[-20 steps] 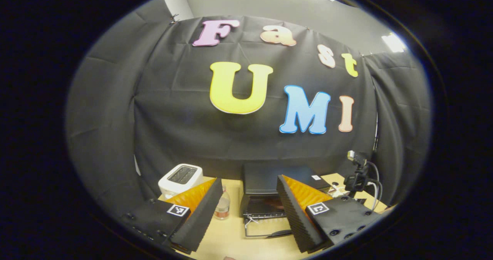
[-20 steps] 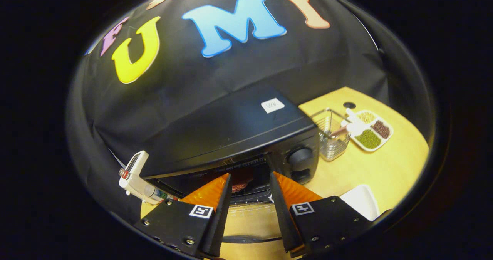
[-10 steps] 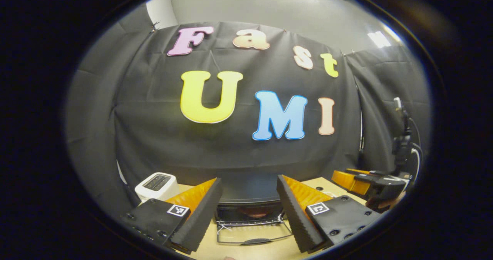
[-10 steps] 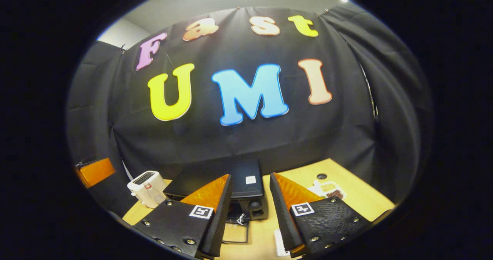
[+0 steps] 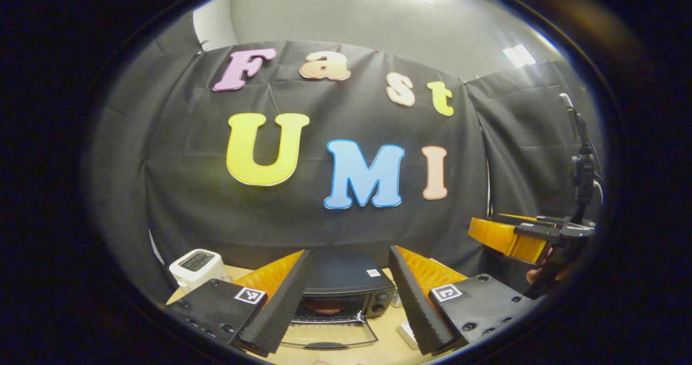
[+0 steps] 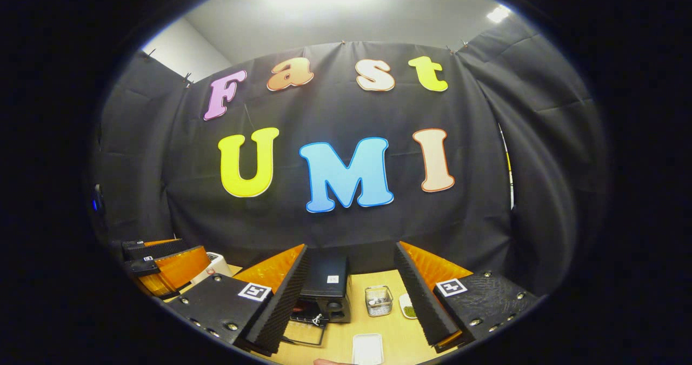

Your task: Open the electric oven with the left hand, put the food in, and close the electric oven.

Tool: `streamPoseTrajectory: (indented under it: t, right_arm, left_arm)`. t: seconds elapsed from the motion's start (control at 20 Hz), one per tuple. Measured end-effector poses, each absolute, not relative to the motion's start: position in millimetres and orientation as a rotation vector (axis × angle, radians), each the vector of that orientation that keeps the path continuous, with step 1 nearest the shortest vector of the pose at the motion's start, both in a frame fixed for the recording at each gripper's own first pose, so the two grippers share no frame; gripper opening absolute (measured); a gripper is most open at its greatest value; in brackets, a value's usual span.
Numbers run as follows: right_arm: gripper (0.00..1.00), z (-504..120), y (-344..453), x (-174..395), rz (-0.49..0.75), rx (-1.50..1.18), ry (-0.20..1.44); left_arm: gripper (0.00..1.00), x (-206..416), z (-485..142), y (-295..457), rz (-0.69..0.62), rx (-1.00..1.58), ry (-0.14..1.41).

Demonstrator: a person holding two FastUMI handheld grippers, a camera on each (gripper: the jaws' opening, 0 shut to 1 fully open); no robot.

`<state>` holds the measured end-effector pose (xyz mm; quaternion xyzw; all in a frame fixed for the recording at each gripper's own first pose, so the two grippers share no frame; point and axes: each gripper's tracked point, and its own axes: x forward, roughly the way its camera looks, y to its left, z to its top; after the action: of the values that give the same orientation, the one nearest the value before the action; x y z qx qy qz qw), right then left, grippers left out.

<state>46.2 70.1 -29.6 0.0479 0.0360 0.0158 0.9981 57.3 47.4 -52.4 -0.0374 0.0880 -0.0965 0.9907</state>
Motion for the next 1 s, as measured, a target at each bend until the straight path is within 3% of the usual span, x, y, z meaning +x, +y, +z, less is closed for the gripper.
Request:
streamPoseTrajectory:
  t: [0.45, 0.5, 1.0]
  right_arm:
    - [0.95, -30, 38, 46, 0.011, 0.132, 0.1]
    - [0.95, -31, 37, 46, 0.005, 0.132, 0.099]
    - [0.95, -63, 10, 34, -0.062, 0.179, 0.188]
  left_arm:
    - [0.93, 45, -163, 42, -0.165, -0.064, 0.46]
    - [0.98, 41, -177, 44, -0.163, -0.051, 0.491]
    - [0.99, -11, -324, 51, -0.124, -0.042, 0.948]
